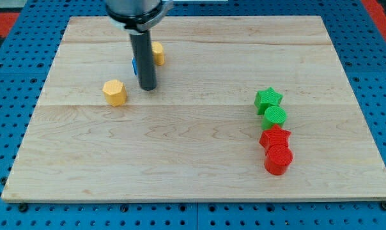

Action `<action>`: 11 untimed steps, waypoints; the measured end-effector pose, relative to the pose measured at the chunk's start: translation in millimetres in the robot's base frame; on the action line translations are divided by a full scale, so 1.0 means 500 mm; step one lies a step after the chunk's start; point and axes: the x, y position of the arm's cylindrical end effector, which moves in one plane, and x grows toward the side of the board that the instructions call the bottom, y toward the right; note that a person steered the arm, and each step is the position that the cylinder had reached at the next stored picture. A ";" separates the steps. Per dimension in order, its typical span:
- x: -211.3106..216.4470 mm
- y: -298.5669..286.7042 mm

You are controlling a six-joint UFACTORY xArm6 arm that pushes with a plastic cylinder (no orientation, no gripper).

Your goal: Separate the blue cube and blue triangle

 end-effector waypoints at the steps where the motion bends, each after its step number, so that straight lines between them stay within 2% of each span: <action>1: 0.029 -0.050; 3: -0.077 -0.153; 6: -0.132 -0.045; 8: -0.137 0.010; 9: -0.129 -0.048; 11: -0.069 -0.059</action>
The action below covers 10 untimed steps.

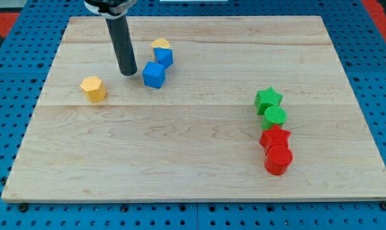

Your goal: Separate the blue cube and blue triangle

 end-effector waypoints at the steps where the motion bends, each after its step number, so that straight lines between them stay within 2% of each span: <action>1: 0.053 0.010; 2: 0.090 0.017; 3: 0.073 0.210; 5: -0.076 0.144; 8: -0.174 0.139; 9: -0.124 0.178; 10: -0.053 0.163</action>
